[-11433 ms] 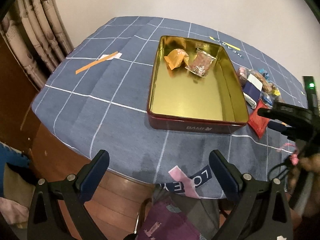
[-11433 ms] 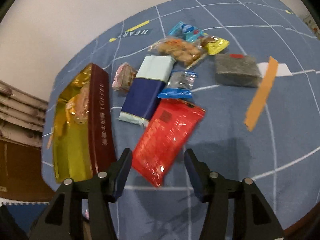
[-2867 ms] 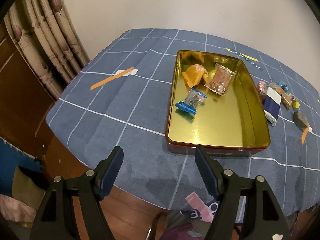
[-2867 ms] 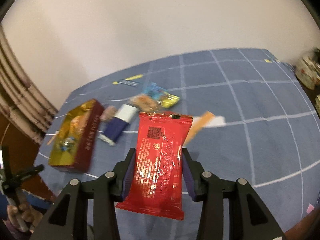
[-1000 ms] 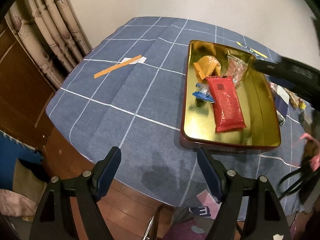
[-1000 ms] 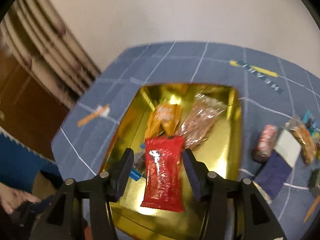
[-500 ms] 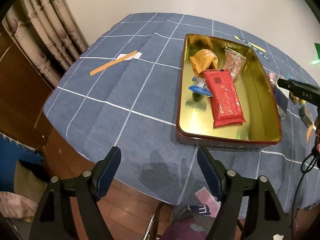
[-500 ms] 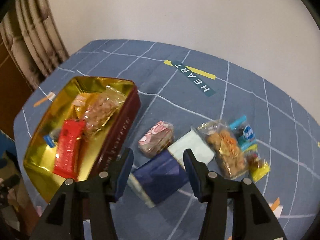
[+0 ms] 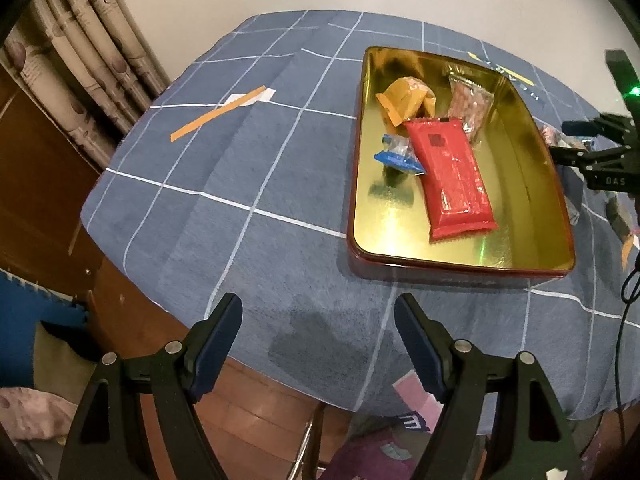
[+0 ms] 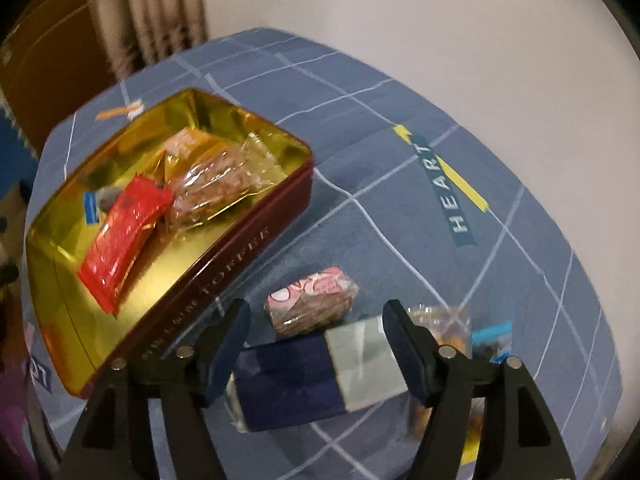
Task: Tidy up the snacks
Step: 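Grasp the pink-and-white wrapped snack with the right gripper and lift it, then grasp the grey speckled block with the left gripper while the right gripper holds the pink snack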
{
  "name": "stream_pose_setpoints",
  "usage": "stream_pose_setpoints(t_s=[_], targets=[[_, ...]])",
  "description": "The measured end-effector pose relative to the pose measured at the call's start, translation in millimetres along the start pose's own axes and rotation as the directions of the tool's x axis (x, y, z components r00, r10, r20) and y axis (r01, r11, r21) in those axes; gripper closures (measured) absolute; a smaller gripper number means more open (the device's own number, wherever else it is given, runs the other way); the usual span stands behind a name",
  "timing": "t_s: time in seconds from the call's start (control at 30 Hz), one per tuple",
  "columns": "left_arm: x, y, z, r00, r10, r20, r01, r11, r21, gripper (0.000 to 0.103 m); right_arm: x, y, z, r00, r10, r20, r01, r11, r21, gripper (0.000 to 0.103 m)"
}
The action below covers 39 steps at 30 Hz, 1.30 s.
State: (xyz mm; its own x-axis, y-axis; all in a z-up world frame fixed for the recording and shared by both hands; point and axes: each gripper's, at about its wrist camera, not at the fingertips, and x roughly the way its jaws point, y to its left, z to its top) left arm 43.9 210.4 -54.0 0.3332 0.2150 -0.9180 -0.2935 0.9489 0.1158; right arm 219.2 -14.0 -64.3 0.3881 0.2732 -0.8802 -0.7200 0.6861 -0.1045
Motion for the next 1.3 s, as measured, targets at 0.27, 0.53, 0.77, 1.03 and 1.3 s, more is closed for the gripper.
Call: stream_pose_setpoints(t_s=[0.27, 0.53, 0.77, 1.03, 1.3], targets=[[6.1, -2.5, 0.6, 1.0, 0.013, -0.011, -0.013, 1.0, 0.009, 0.028, 29.4, 2.1, 12.1, 0.994, 0.068, -0.091, -0.082, 0.983, -0.166, 0.034], [-1.2, -7.3, 0.4, 0.999, 0.034, 0.028, -0.034, 0.999, 0.024, 0.028, -10.3, -10.5, 11.4, 0.99, 0.123, 0.064, -0.123, 0.992, -0.006, 0.054], [-36.4, -35.3, -11.5, 0.988, -0.002, 0.154, -0.019, 0.99, 0.137, 0.028, -122.3, -55.7, -122.3, 0.967, -0.136, 0.215, 0.047, 0.927, 0.372, 0.054], [-77.5, -105.2, -7.7, 0.949, -0.31, 0.05, 0.284, 0.915, 0.286, 0.028, -159.1, -102.5, -298.4, 0.948, -0.317, 0.037, 0.227, 0.75, 0.621, 0.054], [-87.8, -224.9, 33.5, 0.921, -0.39, -0.002, 0.351, 0.825, 0.442, 0.019, -150.4, -115.8, -346.8, 0.934, -0.348, 0.083, 0.185, 0.668, 0.721, 0.054]])
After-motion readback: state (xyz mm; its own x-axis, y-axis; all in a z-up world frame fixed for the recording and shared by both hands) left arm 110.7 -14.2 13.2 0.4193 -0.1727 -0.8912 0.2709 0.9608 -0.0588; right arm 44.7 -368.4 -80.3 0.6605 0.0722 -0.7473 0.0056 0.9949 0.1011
